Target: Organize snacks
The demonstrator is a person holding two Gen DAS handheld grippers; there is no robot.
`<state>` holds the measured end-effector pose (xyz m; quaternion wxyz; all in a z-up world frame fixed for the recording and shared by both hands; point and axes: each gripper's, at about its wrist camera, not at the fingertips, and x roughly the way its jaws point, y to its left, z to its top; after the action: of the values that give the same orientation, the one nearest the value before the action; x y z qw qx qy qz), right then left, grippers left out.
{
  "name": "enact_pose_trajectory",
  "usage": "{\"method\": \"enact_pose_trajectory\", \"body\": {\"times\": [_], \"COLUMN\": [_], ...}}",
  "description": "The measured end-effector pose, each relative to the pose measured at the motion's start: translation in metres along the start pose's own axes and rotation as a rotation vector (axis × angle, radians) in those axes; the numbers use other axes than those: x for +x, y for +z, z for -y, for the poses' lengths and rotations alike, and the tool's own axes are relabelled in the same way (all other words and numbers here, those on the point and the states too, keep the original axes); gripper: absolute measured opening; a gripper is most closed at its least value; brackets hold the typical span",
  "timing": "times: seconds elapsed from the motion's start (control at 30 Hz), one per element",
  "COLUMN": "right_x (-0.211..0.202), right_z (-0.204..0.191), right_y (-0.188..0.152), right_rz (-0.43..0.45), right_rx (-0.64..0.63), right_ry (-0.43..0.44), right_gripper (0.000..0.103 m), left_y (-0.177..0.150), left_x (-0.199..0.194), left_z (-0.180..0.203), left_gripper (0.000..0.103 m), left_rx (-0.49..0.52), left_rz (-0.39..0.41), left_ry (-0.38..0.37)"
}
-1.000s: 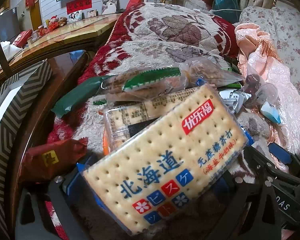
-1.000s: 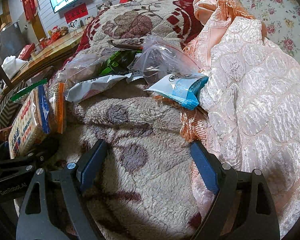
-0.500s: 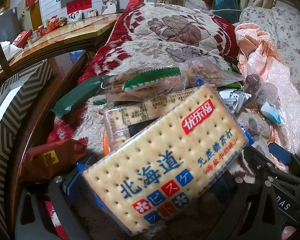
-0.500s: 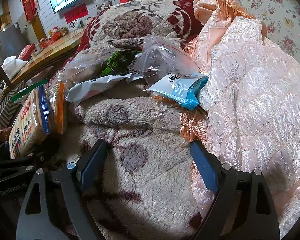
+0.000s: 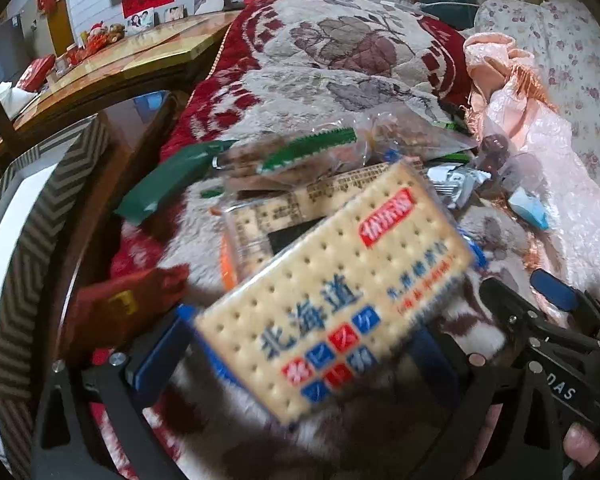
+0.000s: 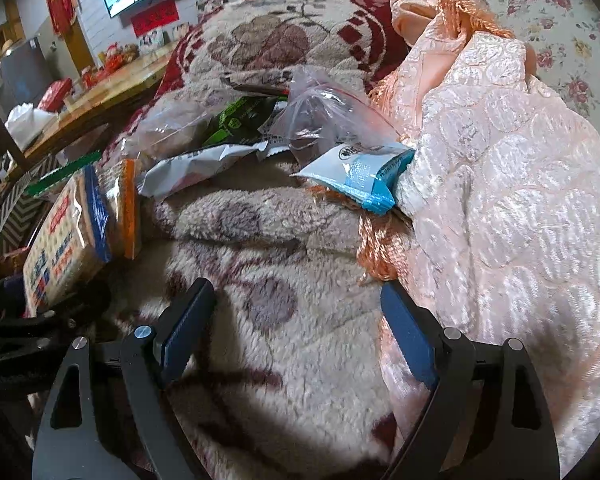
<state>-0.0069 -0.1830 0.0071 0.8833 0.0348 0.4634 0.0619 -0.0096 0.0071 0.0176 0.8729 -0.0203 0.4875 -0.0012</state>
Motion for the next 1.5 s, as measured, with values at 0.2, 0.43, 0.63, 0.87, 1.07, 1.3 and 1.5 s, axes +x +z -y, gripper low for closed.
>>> {"method": "enact_pose_trajectory", "body": {"times": [0.2, 0.43, 0.63, 0.87, 1.07, 1.3, 1.5], "right_x": [-0.021, -0.039, -0.045, -0.045, -0.045, -0.049, -0.047], "right_z": [-0.009, -0.023, -0.027, -0.031, -0.036, -0.04, -0.04], "right_y": [0.002, 0.004, 0.007, 0.011, 0.01, 0.012, 0.013], "right_rz": [-0.034, -0.021, -0.021, -0.025, -0.027, -0.005, -0.012], "right_rx": [-0.028, -0.049, -0.062, -0.072, -0.094, -0.103, -0.104], "right_ry": [0.036, 0.086, 0.099, 0.099, 0.097, 0.105, 0.102], "right_gripper": [0.086, 0.086, 0.086, 0.086, 0.086, 0.086, 0.086], "left_y": [-0.007, -0.008, -0.009, -0.01, -0.01, -0.009, -0.008], "left_x": [-0.044, -0.067, -0.066, -0.066, -0.066, -0.064, -0.064], "left_z": [-0.016, -0.034, -0.026, -0.022, -0.024, -0.029, -0.029], "left_gripper": [0.103, 0.103, 0.103, 0.103, 0.103, 0.103, 0.103], "left_rx": [-0.014, -0.002, 0.064, 0.074, 0.055, 0.04, 0.037], "left_rz": [0.055, 0.085, 0.092, 0.097, 0.096, 0.095, 0.102], "left_ry": [-0.01, -0.035, -0.028, -0.027, -0.029, -0.028, -0.016]}}
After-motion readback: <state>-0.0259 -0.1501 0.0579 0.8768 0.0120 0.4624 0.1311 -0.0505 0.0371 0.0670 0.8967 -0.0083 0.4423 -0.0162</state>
